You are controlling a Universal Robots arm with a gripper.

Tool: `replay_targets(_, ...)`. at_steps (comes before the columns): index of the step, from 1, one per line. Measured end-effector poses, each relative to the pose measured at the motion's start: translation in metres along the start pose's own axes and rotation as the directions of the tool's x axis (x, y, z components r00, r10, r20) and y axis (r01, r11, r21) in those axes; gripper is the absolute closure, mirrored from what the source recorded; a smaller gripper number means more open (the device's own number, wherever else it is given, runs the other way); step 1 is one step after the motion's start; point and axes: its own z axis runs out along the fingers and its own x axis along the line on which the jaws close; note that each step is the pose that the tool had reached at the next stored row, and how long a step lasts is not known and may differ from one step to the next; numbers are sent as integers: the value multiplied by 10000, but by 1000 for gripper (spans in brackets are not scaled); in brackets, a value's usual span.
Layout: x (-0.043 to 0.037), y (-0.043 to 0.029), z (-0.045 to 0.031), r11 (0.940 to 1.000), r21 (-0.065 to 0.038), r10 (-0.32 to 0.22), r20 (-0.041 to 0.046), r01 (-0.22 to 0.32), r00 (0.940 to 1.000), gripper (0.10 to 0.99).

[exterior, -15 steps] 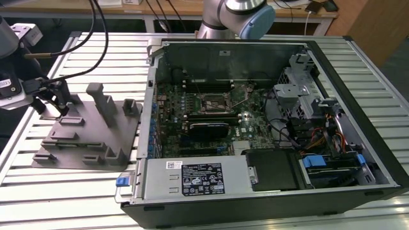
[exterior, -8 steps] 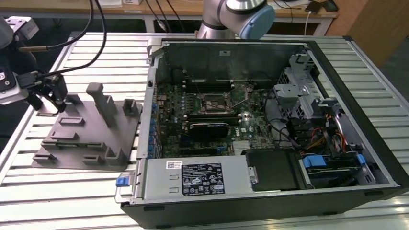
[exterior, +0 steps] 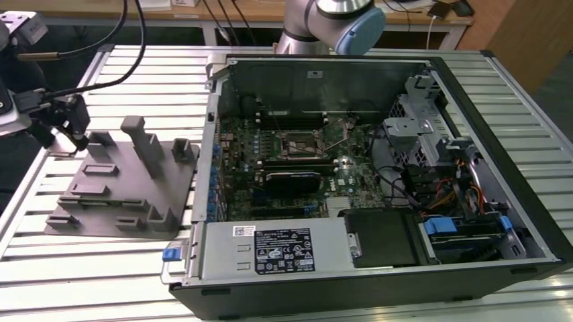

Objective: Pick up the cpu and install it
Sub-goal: 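Pick up the cpu and move it towards the insertion slot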

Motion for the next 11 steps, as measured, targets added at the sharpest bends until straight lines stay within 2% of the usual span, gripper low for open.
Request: replay_targets(11,-6,11,-201,10000,-6,-3,55,3,10000,541)
